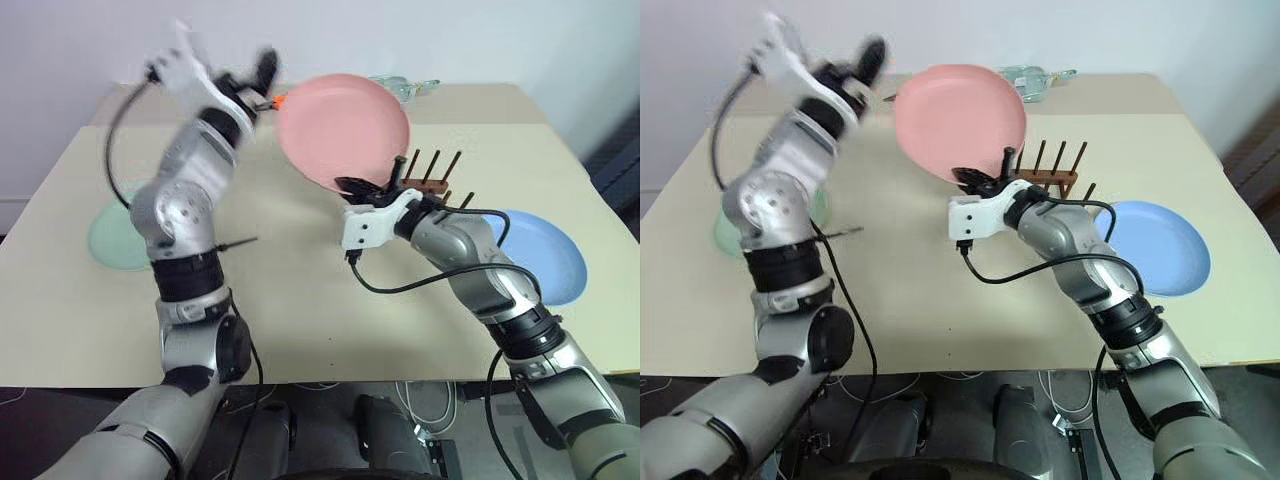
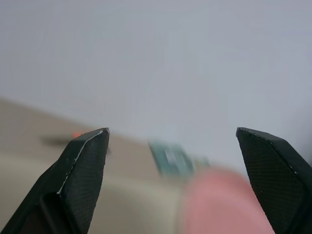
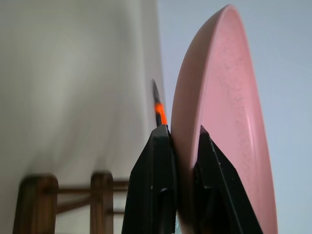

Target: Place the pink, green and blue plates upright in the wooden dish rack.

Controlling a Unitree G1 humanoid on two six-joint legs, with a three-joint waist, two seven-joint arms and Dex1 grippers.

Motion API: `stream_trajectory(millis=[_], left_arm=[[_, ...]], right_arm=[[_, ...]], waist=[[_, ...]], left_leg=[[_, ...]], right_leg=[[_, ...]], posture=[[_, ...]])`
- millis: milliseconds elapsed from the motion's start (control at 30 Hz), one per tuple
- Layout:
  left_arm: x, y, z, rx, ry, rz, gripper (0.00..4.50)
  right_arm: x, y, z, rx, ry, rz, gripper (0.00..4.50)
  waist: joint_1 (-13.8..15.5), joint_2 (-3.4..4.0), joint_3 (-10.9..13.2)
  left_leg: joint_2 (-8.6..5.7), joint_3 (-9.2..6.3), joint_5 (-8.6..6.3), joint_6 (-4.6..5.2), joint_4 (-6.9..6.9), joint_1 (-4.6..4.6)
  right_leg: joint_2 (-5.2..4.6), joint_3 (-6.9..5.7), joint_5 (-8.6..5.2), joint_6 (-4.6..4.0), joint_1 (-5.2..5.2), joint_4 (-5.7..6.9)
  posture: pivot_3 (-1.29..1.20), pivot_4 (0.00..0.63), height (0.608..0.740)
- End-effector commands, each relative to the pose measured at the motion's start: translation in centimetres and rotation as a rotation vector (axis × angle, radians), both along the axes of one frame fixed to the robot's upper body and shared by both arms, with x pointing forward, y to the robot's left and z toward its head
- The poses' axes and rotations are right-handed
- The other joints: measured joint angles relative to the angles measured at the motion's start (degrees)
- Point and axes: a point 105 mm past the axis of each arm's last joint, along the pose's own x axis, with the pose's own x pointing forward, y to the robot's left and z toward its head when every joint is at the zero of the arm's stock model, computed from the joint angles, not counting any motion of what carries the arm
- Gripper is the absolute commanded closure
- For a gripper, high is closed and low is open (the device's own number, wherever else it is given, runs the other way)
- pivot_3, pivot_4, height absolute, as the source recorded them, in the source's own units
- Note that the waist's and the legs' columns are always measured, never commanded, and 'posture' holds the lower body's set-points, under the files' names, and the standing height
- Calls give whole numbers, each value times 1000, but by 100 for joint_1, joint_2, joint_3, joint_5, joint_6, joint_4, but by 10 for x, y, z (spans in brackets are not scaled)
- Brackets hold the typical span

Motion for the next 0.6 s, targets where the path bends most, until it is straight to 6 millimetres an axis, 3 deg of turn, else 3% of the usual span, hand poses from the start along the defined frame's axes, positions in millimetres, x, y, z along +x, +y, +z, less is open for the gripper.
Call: stream_trajectory(millis=[33, 100, 267, 433, 600], left_arm=[[1, 25, -5, 149, -35, 129, 515], [4, 24, -24, 241, -8, 90, 515], [-13, -20, -107, 609, 57, -243, 515], [-55, -61, -164, 737, 93, -609, 515], [-72, -75, -179, 731, 117, -721, 515]], right_arm=[[-15, -31, 52, 352, 2, 12, 4500], [-16, -57, 66, 615, 110, 4, 4500], [-19, -104, 79, 1194, 404, 89, 4500], [-10, -118, 71, 1350, 533, 60, 4500], [-3, -122, 66, 1422, 592, 47, 4500]], waist=[[-3, 1, 0], [15, 1, 0], [41, 4, 2], [-9, 20, 7], [6, 36, 7]], left_leg=[[1, 1, 0, 1, -2, 1], [1, -1, -5, 9, 2, 0], [-1, -11, -14, 26, 9, -1], [8, -1, -14, 27, -6, -6], [10, 7, -14, 28, -3, -6]], right_leg=[[2, 1, 0, 0, 0, 0], [3, 1, 0, -1, 2, 1], [2, -3, 3, -6, 15, -4], [3, 0, 6, -14, -11, 5], [3, 5, 6, -15, -13, 7]], posture=[[0, 150, 740], [0, 150, 740], [0, 150, 740], [0, 150, 740], [0, 150, 740]])
